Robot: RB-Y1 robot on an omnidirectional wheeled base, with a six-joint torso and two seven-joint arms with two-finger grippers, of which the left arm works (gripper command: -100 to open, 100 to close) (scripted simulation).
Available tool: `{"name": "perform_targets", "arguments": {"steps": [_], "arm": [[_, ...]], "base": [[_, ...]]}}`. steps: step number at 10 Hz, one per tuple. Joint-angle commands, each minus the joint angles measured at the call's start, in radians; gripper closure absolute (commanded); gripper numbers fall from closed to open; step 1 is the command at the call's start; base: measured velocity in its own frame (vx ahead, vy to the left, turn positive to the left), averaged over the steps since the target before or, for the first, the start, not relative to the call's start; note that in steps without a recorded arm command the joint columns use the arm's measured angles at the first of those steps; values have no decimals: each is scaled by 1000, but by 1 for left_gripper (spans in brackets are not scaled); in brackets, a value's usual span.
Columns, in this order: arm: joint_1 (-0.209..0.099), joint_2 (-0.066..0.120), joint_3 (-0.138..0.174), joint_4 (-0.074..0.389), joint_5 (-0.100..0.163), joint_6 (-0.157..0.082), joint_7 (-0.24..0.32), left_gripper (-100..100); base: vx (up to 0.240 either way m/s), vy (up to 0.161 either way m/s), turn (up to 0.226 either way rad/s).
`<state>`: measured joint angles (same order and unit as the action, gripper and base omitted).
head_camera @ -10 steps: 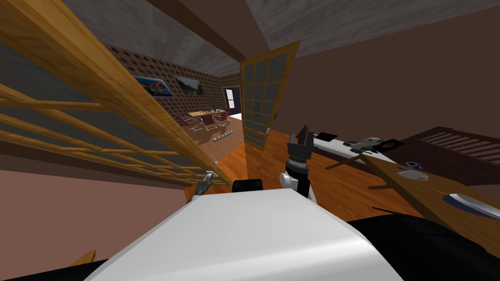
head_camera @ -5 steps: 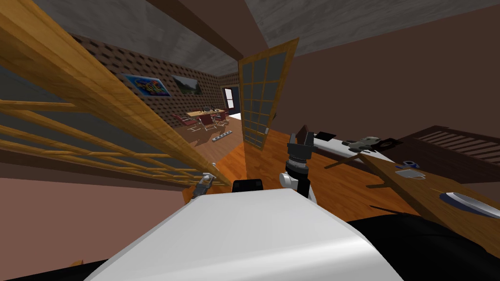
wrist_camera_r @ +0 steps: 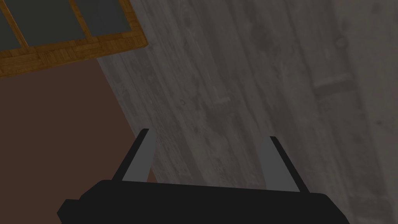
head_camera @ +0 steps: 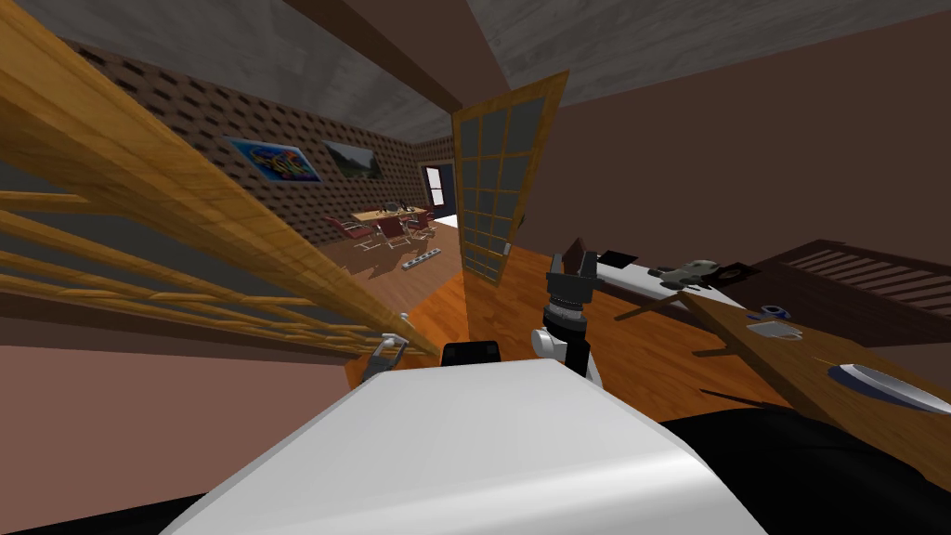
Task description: Pull the door open
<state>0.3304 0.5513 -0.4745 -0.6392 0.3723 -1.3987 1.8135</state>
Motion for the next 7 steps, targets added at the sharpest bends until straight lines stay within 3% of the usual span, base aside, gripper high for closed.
{"name": "perform_targets", "arguments": {"steps": [1,2,6,7], "arm": [[8,-12,-26,20,-19,-36,12,100],[9,-12,-30,30,-23,-49,15,100],[18,-8,-54,101,-46,-139,36,100],[18,-8,-54,101,-46,-139,36,100]], "base": [[-15,12,-12],[-21,9,-16],[-48,46,-15],[-56,61,-6]]}}
